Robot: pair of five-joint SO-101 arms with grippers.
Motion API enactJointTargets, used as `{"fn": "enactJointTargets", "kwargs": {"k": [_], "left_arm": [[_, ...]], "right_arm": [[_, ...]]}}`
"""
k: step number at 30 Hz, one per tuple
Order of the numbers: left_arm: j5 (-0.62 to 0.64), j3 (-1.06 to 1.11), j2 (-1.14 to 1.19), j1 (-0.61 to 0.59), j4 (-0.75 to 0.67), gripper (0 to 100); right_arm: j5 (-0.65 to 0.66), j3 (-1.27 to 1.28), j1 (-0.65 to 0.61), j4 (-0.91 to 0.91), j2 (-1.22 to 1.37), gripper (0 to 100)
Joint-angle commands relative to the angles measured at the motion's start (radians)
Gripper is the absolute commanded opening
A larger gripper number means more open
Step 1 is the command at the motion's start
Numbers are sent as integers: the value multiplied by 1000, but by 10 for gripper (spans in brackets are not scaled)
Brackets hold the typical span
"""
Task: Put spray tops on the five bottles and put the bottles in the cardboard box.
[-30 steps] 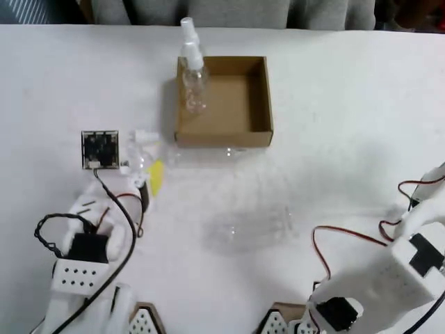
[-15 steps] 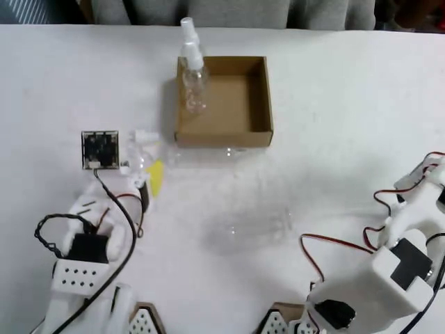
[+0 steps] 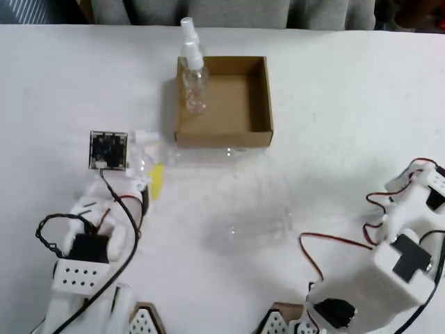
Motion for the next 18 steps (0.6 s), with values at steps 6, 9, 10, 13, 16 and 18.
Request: {"fn": "enactJointTargets", "kwargs": {"k": [6,9,10,13,16,18], "left_arm": [[-11,-8,-24,-4,-31,23],[-11,-6,-24,-4,-31,23],[-11,-6,-24,-4,-31,23],[-11,-6,-24,-4,-31,23],[-11,-6,-24,-4,-31,23],[-11,-6,-24,-4,-31,23]], "right_arm": [[126,-163,-10,47,104,14],[147,-215,-16,110,76,17],[164,-236,-25,137,59,17],[233,-295,-58,243,-10,17],[247,-307,-125,357,-105,17],[261,-273,-194,414,-171,17]]}}
